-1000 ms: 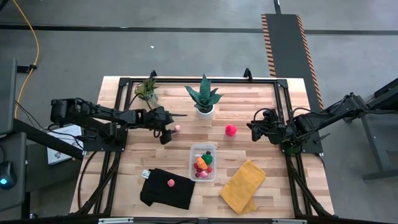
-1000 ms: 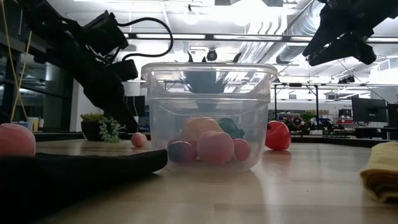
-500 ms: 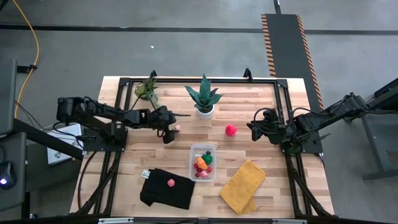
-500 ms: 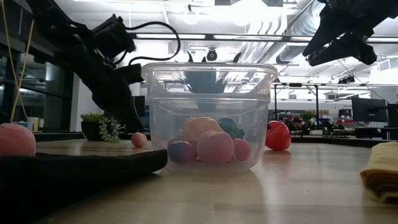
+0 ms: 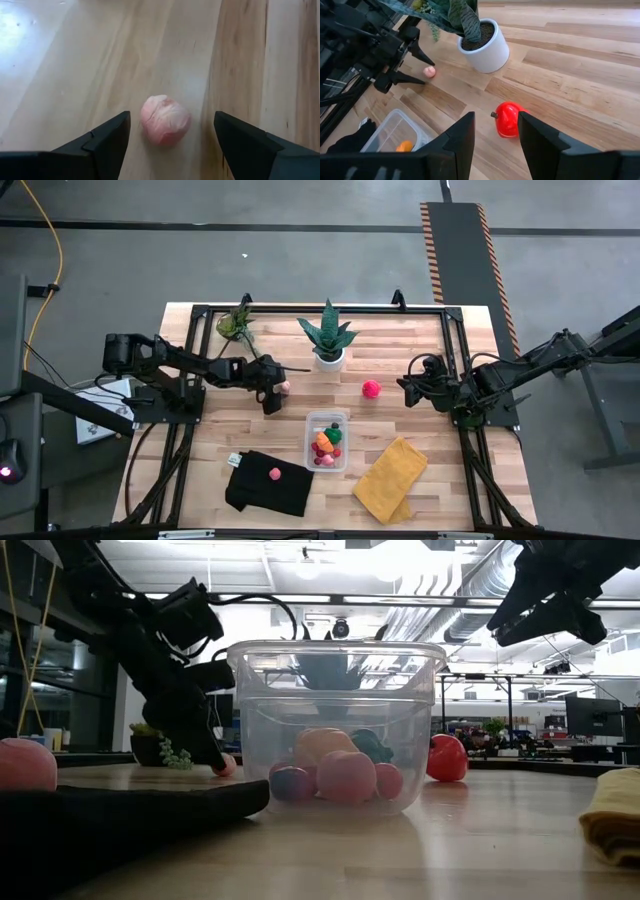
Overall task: Pick and placing Produce into tupperware
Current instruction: Put the top apricot into the transparent container
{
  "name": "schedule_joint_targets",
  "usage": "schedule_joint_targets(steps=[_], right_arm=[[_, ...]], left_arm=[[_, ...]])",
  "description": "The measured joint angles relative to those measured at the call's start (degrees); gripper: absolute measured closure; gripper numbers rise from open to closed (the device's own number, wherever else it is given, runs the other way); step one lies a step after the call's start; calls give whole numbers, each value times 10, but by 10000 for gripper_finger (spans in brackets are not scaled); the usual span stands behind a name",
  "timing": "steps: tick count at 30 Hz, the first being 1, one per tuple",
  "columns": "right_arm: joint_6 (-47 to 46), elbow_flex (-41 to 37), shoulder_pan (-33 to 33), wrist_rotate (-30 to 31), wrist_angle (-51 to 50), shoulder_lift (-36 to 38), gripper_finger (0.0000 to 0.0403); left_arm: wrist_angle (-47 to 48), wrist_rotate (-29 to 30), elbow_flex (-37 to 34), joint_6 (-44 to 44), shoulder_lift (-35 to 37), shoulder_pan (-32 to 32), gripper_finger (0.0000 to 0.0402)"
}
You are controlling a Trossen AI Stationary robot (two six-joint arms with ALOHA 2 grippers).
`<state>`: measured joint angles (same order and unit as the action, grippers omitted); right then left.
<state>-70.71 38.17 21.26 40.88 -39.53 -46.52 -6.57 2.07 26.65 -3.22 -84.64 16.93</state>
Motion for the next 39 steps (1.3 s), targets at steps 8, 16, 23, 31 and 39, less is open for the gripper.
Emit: schedule_joint_targets(steps=[8, 16, 23, 31, 39], right_arm=[[1, 0, 0, 0, 0, 0, 261], [2, 0, 0, 0, -1, 0, 261], [2, 0, 0, 0, -1, 0, 261], [0, 0, 0, 0, -1, 0, 261], [2, 0, 0, 0, -2, 0, 261]], left_arm=[[-8, 16, 0, 0, 0, 0, 140], [-9, 9, 0, -4, -6, 0, 163], [-15, -8, 1, -22, -30, 0, 179], [-40, -2, 0, -33, -32, 0, 192], [-39, -1, 0, -33, -32, 0, 202]])
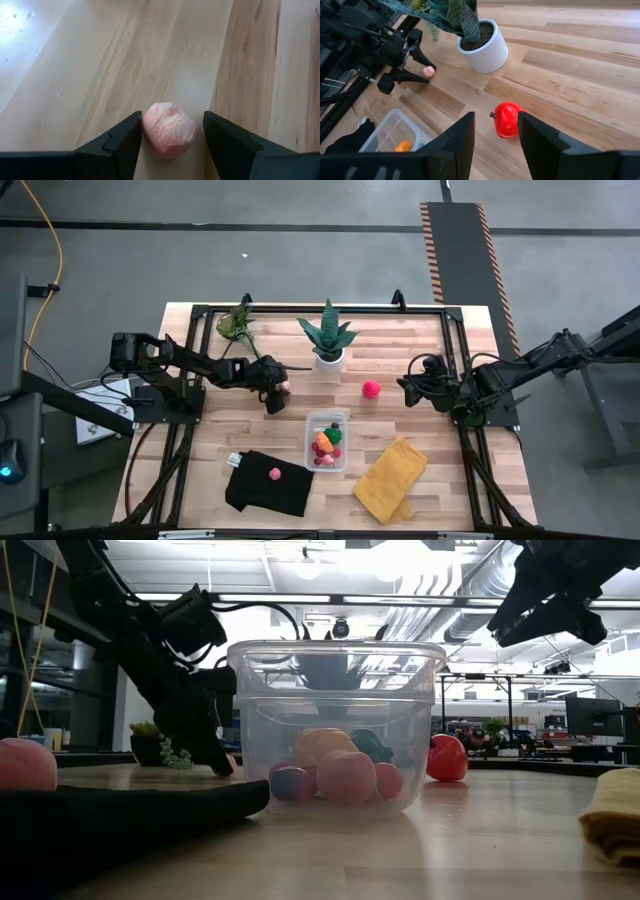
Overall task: Pick and placing Produce into tupperware
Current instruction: Put the top apricot into the transparent container
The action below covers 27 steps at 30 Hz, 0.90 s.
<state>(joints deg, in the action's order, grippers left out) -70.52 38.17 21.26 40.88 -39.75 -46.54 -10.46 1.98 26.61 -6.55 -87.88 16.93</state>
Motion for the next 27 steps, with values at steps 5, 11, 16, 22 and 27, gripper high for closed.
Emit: schedule_joint_targets(steps=[5, 11, 16, 22, 27], right_arm=[[0, 0, 0, 0, -3, 0, 261], [0, 0, 0, 0, -3, 0, 261], [0, 0, 0, 0, -3, 0, 261], [0, 0, 0, 0, -3, 0, 261], [0, 0, 0, 0, -8, 0, 261]], left_arm=[[0, 1, 0, -1, 0, 0, 229], [0, -1, 0, -13, 0, 0, 260], [11, -37, 0, -18, 16, -1, 273], [43, -37, 0, -28, 70, 0, 276], [75, -37, 0, -40, 133, -1, 277]])
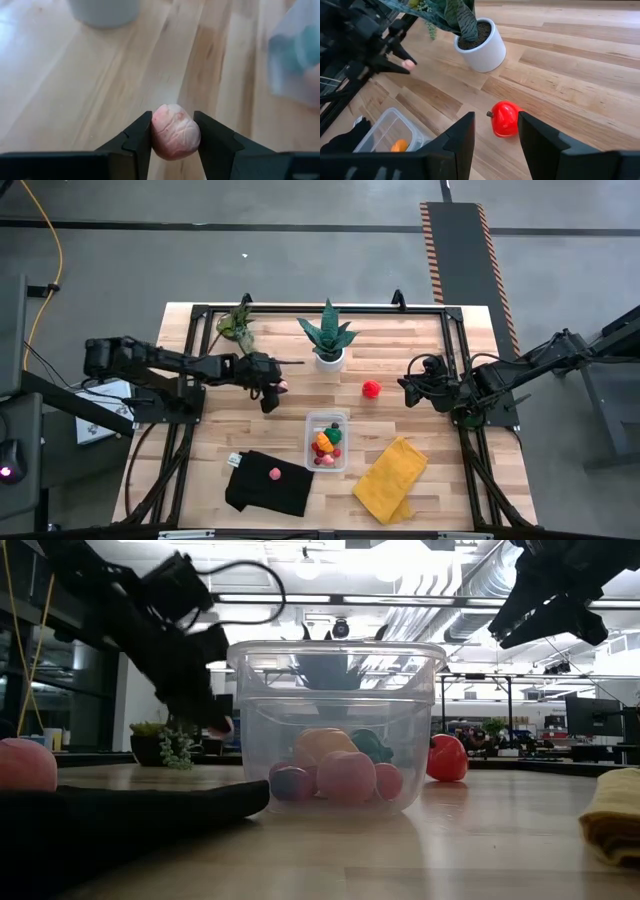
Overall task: Pick and placing Produce into tupperware
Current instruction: Put the top apricot into the transparent container
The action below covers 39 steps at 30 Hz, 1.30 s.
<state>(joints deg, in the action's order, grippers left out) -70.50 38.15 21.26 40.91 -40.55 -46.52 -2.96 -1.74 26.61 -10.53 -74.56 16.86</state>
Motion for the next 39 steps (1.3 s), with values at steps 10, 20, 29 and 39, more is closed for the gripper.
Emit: schedule_joint_targets(steps=[10, 20, 29, 39], right_arm=[[5, 0, 0, 0, -1, 0, 261], [20, 0, 0, 0, 1, 0, 261], [40, 0, 0, 1, 18, 0, 261], [46, 0, 0, 9, 26, 0, 261]], left_arm=[[16, -50, 0, -35, 124, 0, 277], [-2, -120, 0, -123, 205, 0, 277], [-158, -210, 0, -248, 219, 0, 277], [-246, -194, 19, -270, 218, -60, 277]])
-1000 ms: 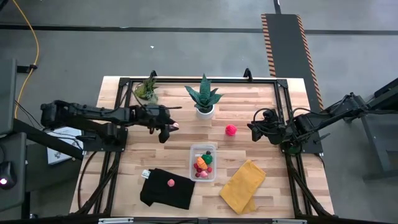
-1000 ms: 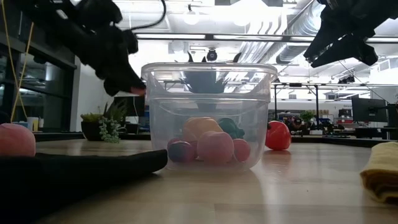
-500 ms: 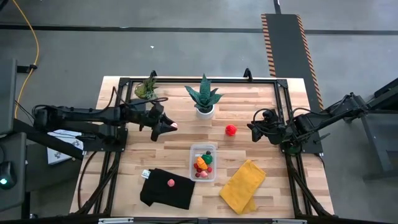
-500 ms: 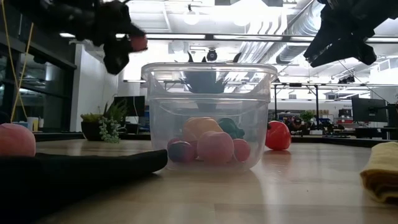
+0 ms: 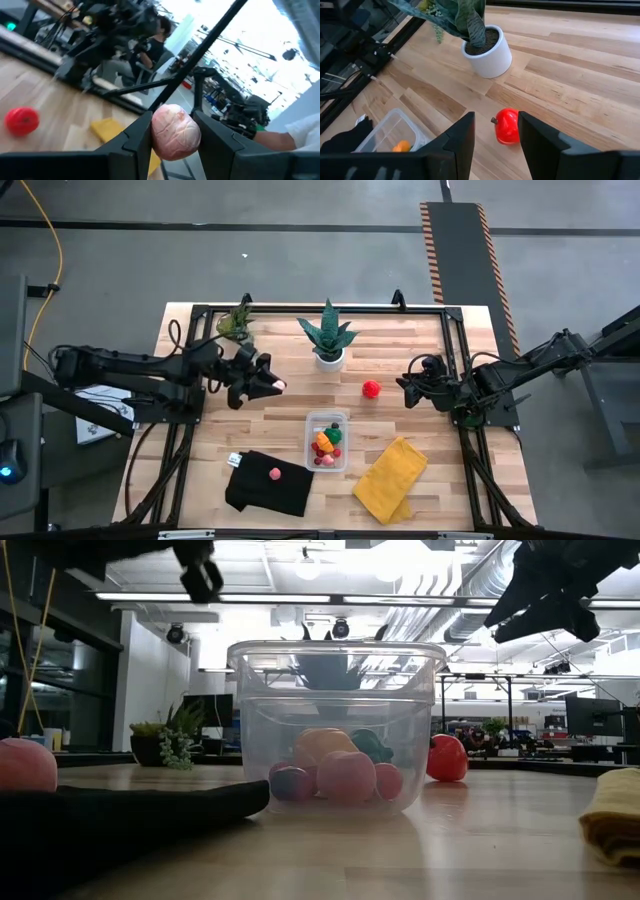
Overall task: Pick and placing Produce into tupperware
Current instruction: Put the top apricot into the transparent container
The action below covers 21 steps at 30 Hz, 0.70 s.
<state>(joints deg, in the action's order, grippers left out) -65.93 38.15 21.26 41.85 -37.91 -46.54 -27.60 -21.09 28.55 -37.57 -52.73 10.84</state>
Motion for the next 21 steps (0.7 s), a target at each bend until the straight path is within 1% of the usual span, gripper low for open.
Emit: schedule_joint_targets(steps=[3, 6, 11, 16, 21], right_arm=[[0, 0, 0, 0, 2, 0, 261], [0, 0, 0, 0, 2, 0, 261], [0, 0, 0, 0, 6, 0, 261], [0, 0, 0, 0, 9, 0, 261], [3, 0, 0, 0, 13, 0, 261]], left_arm=[[32, 29, 34, 34, -4, -32, 277], [92, 60, 82, 86, -13, -61, 277], [239, 103, 179, 158, -48, -98, 277], [349, 120, 268, 208, -105, -117, 277], [400, 119, 332, 209, -167, -116, 277]])
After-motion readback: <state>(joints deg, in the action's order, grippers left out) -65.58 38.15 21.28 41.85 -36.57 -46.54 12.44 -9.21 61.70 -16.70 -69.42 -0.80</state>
